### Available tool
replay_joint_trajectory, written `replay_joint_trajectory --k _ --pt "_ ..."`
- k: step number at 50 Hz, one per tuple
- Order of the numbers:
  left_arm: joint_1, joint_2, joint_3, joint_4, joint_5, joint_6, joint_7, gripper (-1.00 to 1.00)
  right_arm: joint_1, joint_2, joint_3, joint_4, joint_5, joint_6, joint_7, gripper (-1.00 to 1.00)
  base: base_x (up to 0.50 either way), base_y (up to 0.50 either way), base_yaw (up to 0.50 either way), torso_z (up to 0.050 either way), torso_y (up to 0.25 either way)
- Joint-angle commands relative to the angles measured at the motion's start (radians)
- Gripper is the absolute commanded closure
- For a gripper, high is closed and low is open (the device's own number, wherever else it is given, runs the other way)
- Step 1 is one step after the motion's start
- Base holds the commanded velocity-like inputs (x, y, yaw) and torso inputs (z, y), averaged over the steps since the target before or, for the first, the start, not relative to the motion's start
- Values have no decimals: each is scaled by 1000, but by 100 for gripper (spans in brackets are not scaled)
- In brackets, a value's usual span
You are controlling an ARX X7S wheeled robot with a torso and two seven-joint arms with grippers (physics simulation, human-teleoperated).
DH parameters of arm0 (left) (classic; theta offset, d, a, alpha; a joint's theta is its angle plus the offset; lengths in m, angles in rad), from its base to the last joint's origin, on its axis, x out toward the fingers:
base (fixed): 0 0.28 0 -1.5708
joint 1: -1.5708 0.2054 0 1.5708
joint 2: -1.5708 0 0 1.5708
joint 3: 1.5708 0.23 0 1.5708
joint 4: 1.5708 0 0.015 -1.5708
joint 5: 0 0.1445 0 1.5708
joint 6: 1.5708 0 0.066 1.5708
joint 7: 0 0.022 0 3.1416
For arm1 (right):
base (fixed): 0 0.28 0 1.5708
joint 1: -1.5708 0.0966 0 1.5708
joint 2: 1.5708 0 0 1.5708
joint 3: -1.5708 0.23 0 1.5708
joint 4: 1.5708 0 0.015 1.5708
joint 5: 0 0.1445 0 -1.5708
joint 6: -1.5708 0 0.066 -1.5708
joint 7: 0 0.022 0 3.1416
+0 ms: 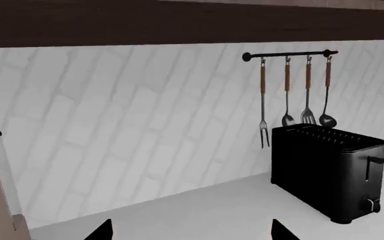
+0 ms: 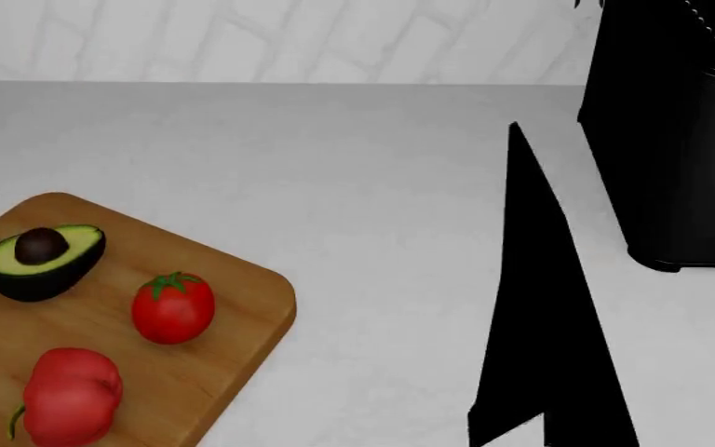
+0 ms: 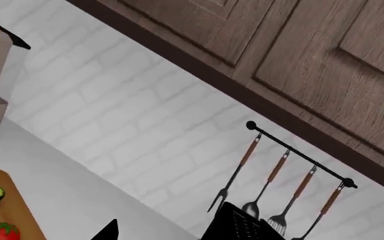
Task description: Place the avocado, onion, tomato and bell pepper on the cutting board.
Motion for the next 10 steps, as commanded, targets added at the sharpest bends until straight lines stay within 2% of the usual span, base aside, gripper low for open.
replay_joint_trajectory --k 1,3,10 --pt "-76 -32 -151 99 -151 79 12 -100 14 -62 165 -54 17 -71 6 -100 0 0 0 0 0" --pt "-112 -31 -191 113 -196 70 18 -100 14 -114 227 -58 19 -86 6 -100 0 0 0 0 0" --pt "-159 -31 -253 109 -272 43 15 -100 14 -185 328 -64 22 -122 6 -100 0 0 0 0 0"
